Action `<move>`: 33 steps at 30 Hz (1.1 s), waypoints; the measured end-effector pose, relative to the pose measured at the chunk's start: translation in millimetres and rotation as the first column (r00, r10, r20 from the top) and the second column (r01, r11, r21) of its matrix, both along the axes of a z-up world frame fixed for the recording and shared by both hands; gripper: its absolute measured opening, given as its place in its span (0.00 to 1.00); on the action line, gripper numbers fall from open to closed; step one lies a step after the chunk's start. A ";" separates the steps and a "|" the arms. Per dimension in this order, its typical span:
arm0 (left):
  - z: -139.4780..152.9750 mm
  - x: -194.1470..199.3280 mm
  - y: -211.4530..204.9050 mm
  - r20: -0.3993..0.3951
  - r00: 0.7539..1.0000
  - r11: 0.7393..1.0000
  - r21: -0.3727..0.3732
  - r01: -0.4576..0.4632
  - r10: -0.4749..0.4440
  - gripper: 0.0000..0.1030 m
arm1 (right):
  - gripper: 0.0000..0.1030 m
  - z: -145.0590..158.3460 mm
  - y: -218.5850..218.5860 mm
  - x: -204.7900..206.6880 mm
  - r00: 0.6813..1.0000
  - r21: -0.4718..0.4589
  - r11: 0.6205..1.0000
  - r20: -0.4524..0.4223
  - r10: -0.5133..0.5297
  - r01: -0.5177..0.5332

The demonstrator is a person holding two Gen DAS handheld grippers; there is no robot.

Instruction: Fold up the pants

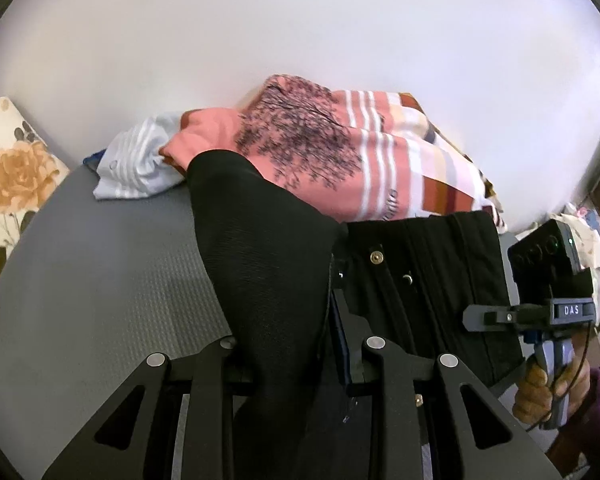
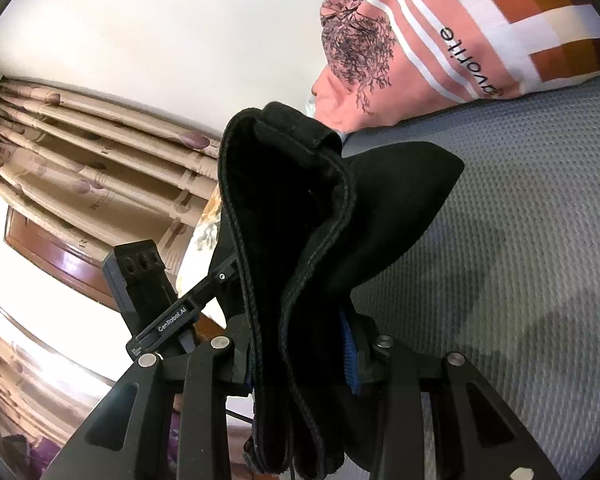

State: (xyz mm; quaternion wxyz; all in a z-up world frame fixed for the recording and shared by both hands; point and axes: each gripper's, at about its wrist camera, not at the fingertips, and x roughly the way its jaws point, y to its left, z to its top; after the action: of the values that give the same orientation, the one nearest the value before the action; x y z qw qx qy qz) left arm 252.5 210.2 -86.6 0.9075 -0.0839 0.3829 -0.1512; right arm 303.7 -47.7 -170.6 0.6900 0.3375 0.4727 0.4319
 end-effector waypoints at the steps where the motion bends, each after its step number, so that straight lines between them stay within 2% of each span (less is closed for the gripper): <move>1: -0.5 3.7 1.4 0.003 1.000 1.000 0.003 -0.004 0.004 0.26 | 0.31 -2.0 3.3 5.1 1.000 0.000 1.000 -0.001 0.001 -0.001; 9: -17.3 29.5 15.6 -0.008 0.999 0.999 0.016 -0.031 0.031 0.26 | 0.31 -17.5 22.5 33.3 1.000 -0.018 1.000 -0.009 0.003 -0.004; 17: -34.5 39.1 19.7 -0.023 0.999 0.998 0.051 -0.038 0.039 0.26 | 0.31 -34.6 34.5 53.1 1.000 -0.036 0.999 -0.030 0.003 -0.004; 27: -53.2 43.7 25.6 -0.040 0.997 0.995 0.084 -0.056 0.059 0.27 | 0.31 -50.0 24.1 53.8 0.999 -0.054 0.998 -0.048 -0.019 0.017; 30: -61.0 44.9 28.9 -0.048 0.996 0.994 0.089 -0.069 0.073 0.30 | 0.31 -54.2 22.1 52.4 0.998 -0.076 0.997 -0.050 -0.027 0.023; 33: -71.2 46.2 35.7 -0.058 0.993 0.992 0.086 -0.094 0.099 0.39 | 0.30 -60.6 18.9 50.1 0.998 -0.119 0.992 -0.046 -0.038 0.032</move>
State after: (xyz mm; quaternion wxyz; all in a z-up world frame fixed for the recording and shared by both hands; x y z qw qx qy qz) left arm 298.7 245.9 -157.8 0.9042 -0.0692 0.4122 -0.0883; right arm 353.8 -28.8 -231.2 0.7048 0.3144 0.5080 0.3827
